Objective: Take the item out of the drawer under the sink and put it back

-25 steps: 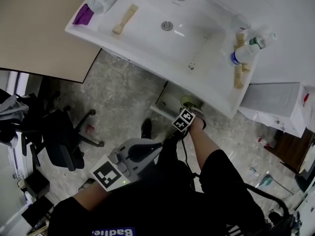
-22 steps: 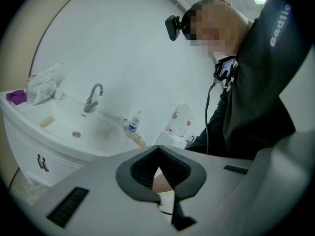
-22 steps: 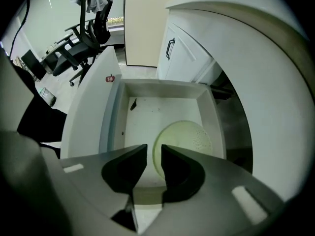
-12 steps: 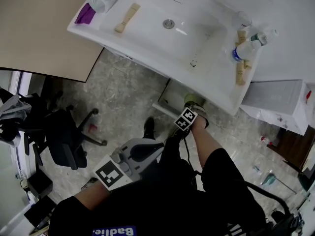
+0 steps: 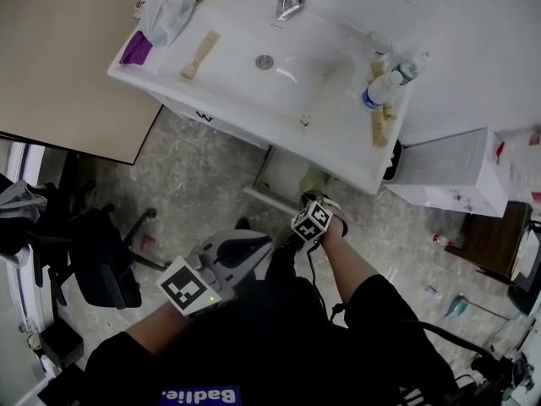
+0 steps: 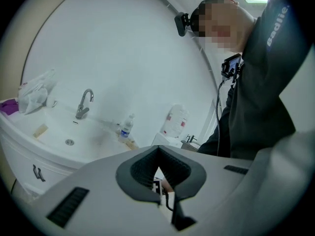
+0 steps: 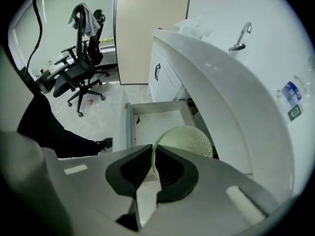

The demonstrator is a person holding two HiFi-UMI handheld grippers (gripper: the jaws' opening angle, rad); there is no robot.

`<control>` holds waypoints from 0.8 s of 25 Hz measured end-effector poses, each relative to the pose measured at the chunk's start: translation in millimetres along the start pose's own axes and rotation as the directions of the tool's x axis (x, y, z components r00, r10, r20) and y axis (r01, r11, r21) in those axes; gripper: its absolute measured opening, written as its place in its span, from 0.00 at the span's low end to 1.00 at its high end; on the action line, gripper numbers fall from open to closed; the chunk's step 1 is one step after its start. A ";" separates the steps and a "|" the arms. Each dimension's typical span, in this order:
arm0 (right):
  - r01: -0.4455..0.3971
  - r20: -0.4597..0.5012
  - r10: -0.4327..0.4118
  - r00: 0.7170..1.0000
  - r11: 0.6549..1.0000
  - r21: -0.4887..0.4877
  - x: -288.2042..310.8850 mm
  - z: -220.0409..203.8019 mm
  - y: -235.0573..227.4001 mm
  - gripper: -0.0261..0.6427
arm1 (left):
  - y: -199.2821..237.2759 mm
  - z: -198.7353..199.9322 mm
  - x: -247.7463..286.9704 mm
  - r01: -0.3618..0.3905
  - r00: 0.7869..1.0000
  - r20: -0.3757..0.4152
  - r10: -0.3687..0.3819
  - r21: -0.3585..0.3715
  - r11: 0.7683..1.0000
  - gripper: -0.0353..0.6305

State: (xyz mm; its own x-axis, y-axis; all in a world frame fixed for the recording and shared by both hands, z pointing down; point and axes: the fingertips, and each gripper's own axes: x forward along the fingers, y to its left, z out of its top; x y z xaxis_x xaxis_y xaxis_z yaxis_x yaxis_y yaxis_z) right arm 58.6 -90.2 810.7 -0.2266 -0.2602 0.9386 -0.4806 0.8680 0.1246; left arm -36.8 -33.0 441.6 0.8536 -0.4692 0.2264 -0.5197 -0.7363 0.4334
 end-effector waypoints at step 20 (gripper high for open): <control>-0.084 0.545 -0.107 0.832 0.946 0.314 -282.3 63.0 -0.9 0.07 | -62.8 30.8 31.9 0.171 0.985 -0.028 -0.169 0.147 0.974 0.06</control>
State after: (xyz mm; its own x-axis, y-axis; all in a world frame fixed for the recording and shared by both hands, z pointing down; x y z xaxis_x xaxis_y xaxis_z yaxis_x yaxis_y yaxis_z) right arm 69.6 -44.1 525.3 -0.5983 -0.5400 0.5920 -0.7016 0.7099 -0.0616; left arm 21.9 -16.7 394.8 0.9297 -0.3244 0.1744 -0.3658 -0.8692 0.3328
